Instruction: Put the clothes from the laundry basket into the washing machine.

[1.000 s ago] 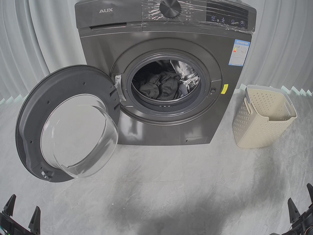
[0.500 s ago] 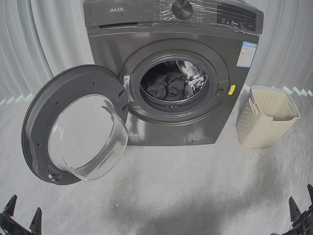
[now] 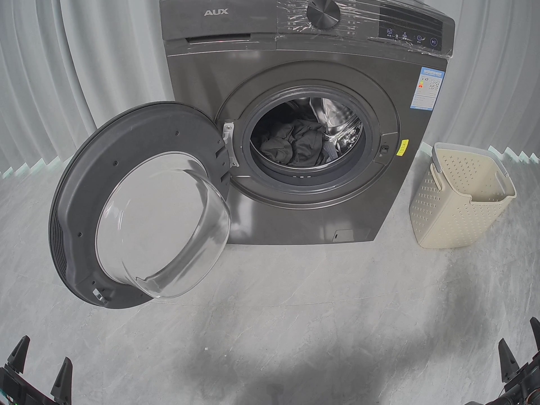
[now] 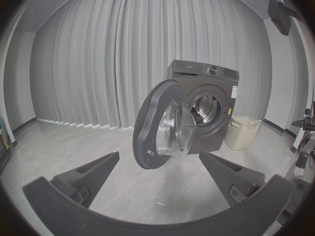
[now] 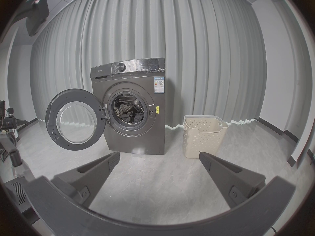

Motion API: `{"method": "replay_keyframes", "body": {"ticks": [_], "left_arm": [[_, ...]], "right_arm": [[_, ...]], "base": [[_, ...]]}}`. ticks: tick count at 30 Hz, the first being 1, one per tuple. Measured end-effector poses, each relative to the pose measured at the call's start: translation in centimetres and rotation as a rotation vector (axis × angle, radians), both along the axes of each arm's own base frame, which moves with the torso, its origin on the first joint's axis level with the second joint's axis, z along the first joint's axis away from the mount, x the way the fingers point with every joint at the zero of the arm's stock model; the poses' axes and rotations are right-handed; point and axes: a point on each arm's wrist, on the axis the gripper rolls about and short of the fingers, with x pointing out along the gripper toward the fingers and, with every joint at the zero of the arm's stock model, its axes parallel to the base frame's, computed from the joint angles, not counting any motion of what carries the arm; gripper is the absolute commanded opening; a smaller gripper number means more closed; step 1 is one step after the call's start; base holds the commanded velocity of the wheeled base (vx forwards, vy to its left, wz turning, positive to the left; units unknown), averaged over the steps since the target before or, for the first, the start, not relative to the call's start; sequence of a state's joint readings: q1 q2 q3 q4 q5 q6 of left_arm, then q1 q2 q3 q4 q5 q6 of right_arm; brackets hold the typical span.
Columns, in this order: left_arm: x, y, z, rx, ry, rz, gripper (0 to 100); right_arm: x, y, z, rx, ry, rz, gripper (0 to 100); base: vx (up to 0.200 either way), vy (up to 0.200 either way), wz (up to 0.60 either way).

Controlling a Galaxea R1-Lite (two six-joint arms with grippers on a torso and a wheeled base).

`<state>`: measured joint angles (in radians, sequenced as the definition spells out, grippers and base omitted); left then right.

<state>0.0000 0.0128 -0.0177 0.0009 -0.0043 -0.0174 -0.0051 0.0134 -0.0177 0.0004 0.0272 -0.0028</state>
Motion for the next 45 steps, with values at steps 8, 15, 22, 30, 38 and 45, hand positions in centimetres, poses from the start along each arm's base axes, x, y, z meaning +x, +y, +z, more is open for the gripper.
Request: {"method": "replay_keyframes", "body": {"ticks": [8, 15, 22, 30, 38, 45], "left_arm": [[0.0, 0.0, 0.0, 0.01, 0.0, 0.002, 100], [0.0, 0.0, 0.0, 0.011, 0.001, 0.003, 100], [-0.4, 0.0, 1.8, -0.01, -0.079, -0.002, 100], [0.1, 0.0, 7.4, -0.026, -0.109, -0.066, 100], [5.5, -0.4, 11.6, -0.029, -0.011, -0.163, 100], [12.3, -1.3, 13.5, -0.03, 0.047, -0.223, 100]], "right_arm": [[0.0, 0.0, 0.0, 0.0, 0.0, 0.0, 100], [0.0, 0.0, 0.0, 0.0, 0.0, 0.0, 100], [0.0, 0.0, 0.0, 0.0, 0.0, 0.001, 100], [0.0, 0.0, 0.0, 0.0, 0.001, 0.0, 100], [0.0, 0.0, 0.0, 0.0, 0.001, 0.001, 100], [0.0, 0.0, 0.0, 0.0, 0.001, 0.0, 100]], "base": [[0.0, 0.125, 0.0], [0.0, 0.0, 0.0], [0.0, 0.0, 0.0], [0.0, 0.0, 0.0], [0.0, 0.0, 0.0], [0.0, 0.0, 0.0]]}}
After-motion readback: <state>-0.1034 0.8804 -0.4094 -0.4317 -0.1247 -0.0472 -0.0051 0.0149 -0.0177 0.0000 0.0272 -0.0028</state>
